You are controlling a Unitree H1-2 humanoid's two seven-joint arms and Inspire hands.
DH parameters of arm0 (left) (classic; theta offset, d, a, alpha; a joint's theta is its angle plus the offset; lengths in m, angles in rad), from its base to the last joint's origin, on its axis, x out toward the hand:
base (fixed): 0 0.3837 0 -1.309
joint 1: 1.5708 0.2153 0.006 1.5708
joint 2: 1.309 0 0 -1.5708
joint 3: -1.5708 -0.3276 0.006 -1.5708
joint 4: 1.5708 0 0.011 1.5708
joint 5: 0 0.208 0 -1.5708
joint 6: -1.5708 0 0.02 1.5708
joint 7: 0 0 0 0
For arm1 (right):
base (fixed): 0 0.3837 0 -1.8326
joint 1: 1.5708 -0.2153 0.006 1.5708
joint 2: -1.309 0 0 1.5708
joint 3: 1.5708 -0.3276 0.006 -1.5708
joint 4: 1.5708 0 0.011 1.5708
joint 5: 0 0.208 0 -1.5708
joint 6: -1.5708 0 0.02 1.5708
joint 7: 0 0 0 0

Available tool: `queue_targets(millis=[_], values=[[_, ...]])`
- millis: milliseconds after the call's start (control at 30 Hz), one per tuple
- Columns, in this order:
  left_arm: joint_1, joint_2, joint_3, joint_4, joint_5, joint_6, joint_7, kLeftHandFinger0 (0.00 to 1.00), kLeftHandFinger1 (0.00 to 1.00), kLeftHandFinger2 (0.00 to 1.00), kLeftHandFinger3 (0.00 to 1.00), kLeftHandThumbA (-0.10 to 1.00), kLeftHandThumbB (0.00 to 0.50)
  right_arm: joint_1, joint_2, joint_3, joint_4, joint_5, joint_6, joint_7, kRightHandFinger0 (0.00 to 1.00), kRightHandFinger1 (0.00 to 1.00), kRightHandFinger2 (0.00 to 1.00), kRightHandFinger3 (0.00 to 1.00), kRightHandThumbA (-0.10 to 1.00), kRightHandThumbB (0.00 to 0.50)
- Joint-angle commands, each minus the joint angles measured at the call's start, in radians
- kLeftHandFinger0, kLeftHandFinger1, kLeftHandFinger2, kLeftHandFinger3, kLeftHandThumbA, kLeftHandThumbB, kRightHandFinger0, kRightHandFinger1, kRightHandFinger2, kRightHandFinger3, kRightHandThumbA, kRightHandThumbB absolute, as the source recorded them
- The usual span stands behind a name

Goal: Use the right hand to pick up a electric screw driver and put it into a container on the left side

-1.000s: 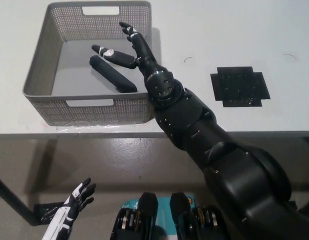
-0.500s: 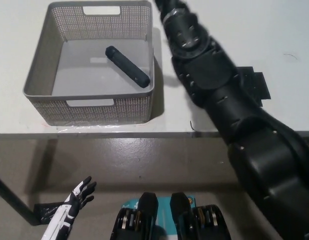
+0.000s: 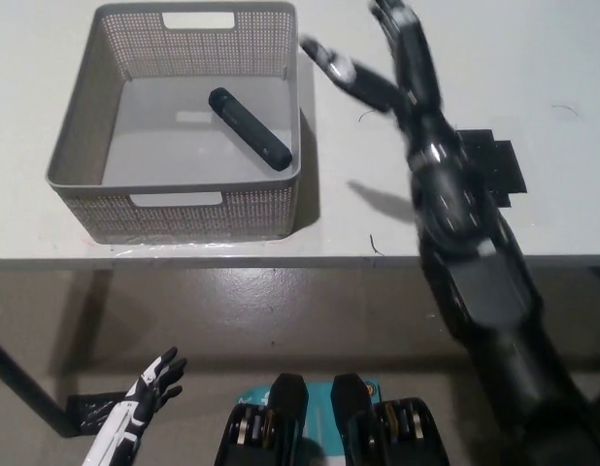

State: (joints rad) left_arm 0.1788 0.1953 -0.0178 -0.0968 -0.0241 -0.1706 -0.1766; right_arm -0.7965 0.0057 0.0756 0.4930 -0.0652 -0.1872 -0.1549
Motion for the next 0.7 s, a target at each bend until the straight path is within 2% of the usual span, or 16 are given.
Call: queue_targets(millis=[0,33,67,100,133,233,333,400,433,467,500,600,667], values=[[-0.018,0.016,0.044,-0.006,-0.043,-0.003,0.012,1.00,1.00,1.00,1.00,1.00,0.165,0.336,-0.125,-0.068,-0.635,0.119,-0.043,0.094,1.00,1.00,1.00,1.00,0.97,0.374],[-0.019,0.014,0.045,-0.004,-0.045,-0.005,0.014,1.00,1.00,1.00,1.00,1.00,0.166,0.352,-0.126,-0.066,-0.642,0.121,-0.043,0.092,1.00,1.00,1.00,1.00,0.96,0.391],[-0.025,0.011,0.047,0.001,-0.039,-0.008,0.020,1.00,1.00,1.00,1.00,1.00,0.173,0.385,-0.126,-0.064,-0.642,0.118,-0.048,0.090,1.00,1.00,1.00,1.00,0.96,0.380],[-0.029,0.011,0.049,0.009,-0.035,-0.003,0.024,1.00,1.00,1.00,1.00,1.00,0.197,0.459,-0.128,-0.055,-0.630,0.111,-0.072,0.090,1.00,1.00,1.00,1.00,1.00,0.398],[-0.025,0.009,0.050,0.007,-0.034,0.000,0.026,1.00,1.00,1.00,1.00,1.00,0.200,0.485,-0.127,-0.051,-0.625,0.118,-0.078,0.092,1.00,1.00,1.00,1.00,1.00,0.400],[-0.022,-0.004,0.059,0.017,-0.054,-0.003,0.030,1.00,1.00,1.00,1.00,1.00,0.186,0.592,-0.126,-0.036,-0.578,0.122,-0.112,0.096,1.00,1.00,1.00,1.00,1.00,0.369],[-0.027,-0.008,0.080,0.032,-0.050,-0.020,0.040,1.00,1.00,1.00,1.00,1.00,0.156,0.652,-0.118,-0.022,-0.519,0.116,-0.139,0.098,1.00,1.00,1.00,1.00,1.00,0.376],[-0.029,-0.007,0.091,0.038,-0.055,-0.029,0.032,1.00,1.00,1.00,1.00,1.00,0.133,0.693,-0.112,-0.022,-0.481,0.138,-0.153,0.110,1.00,1.00,1.00,1.00,1.00,0.398],[-0.028,-0.008,0.096,0.036,-0.056,-0.025,0.031,1.00,1.00,1.00,1.00,1.00,0.139,0.712,-0.110,-0.023,-0.467,0.156,-0.151,0.119,1.00,1.00,1.00,1.00,1.00,0.394],[-0.026,-0.010,0.100,0.029,-0.059,-0.015,0.031,1.00,1.00,1.00,1.00,1.00,0.146,0.733,-0.110,-0.024,-0.453,0.158,-0.151,0.123,1.00,1.00,1.00,1.00,1.00,0.355],[-0.023,-0.014,0.104,0.024,-0.062,-0.012,0.029,1.00,1.00,1.00,1.00,1.00,0.144,0.749,-0.110,-0.027,-0.444,0.157,-0.153,0.125,1.00,1.00,1.00,1.00,1.00,0.339],[-0.021,-0.022,0.115,0.035,-0.077,-0.029,0.028,1.00,1.00,1.00,1.00,1.00,0.119,0.805,-0.102,-0.037,-0.383,0.166,-0.181,0.130,1.00,1.00,1.00,1.00,1.00,0.302],[-0.022,-0.024,0.119,0.038,-0.072,-0.035,0.032,1.00,1.00,1.00,1.00,1.00,0.110,0.816,-0.104,-0.036,-0.353,0.169,-0.192,0.144,1.00,1.00,1.00,1.00,1.00,0.301]])
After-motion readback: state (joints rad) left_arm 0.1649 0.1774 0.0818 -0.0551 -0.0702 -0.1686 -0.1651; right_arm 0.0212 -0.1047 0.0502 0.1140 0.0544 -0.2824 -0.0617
